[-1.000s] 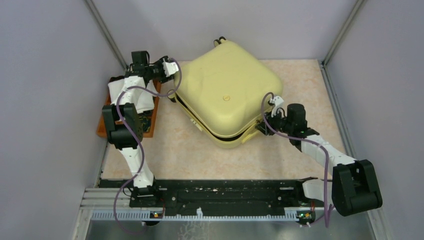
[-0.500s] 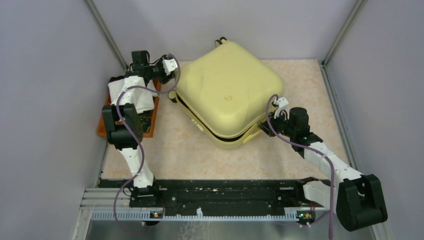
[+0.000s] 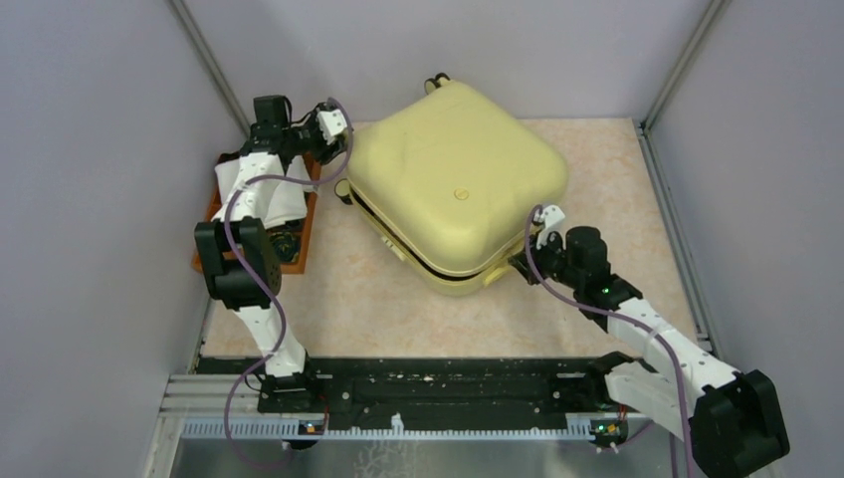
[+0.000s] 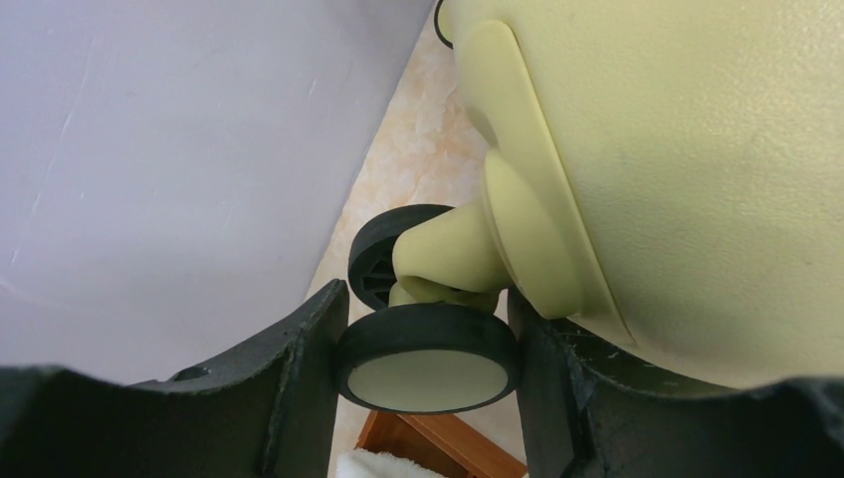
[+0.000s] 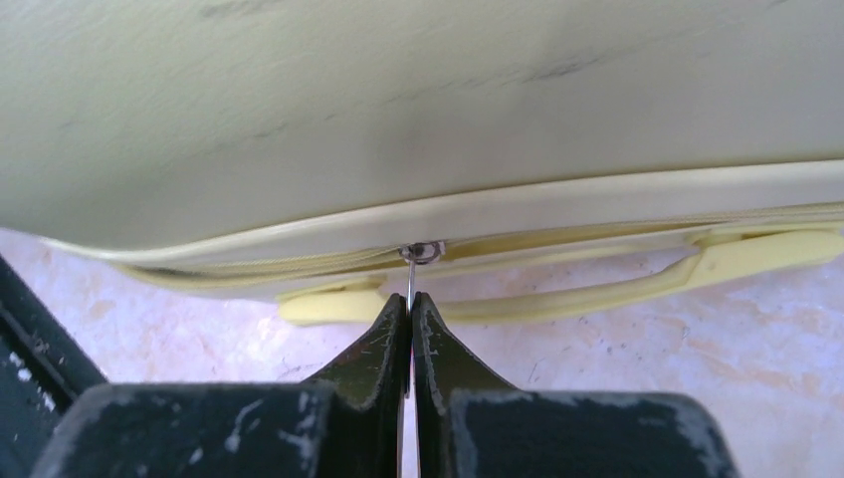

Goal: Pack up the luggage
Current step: Zip the luggage at the center of the board.

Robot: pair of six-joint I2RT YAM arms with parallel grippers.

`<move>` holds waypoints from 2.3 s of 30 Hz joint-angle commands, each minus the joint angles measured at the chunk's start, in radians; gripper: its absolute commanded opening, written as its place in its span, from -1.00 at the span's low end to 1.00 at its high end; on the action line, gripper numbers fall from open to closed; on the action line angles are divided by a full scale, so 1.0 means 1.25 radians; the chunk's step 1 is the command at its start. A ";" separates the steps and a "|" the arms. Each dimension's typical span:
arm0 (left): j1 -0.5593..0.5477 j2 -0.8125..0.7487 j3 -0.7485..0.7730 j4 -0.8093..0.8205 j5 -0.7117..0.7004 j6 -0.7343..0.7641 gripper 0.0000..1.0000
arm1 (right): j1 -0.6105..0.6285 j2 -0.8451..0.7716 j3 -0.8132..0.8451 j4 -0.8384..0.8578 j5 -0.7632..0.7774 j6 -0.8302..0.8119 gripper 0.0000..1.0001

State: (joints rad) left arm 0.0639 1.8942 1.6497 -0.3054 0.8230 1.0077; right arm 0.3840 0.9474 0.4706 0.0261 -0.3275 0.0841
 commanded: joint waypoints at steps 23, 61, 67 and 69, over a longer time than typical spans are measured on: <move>-0.077 -0.077 -0.044 0.051 -0.022 -0.103 -1.00 | 0.416 -0.017 -0.037 0.152 0.125 0.173 -1.00; -0.103 -0.362 -0.294 -0.256 -0.016 0.022 -1.00 | -0.205 0.353 0.295 0.203 0.038 0.318 0.12; -0.105 -0.399 -0.317 -0.281 -0.049 -0.007 -1.00 | -0.206 0.434 0.454 0.094 0.091 0.183 0.96; -0.105 -0.411 -0.320 -0.283 -0.063 -0.016 -1.00 | -0.207 0.398 0.443 0.045 0.154 0.182 0.97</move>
State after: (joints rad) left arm -0.0143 1.4380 1.2533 -0.6296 0.6189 1.0298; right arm 0.0696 1.5230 0.9180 0.0059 -0.0647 0.3492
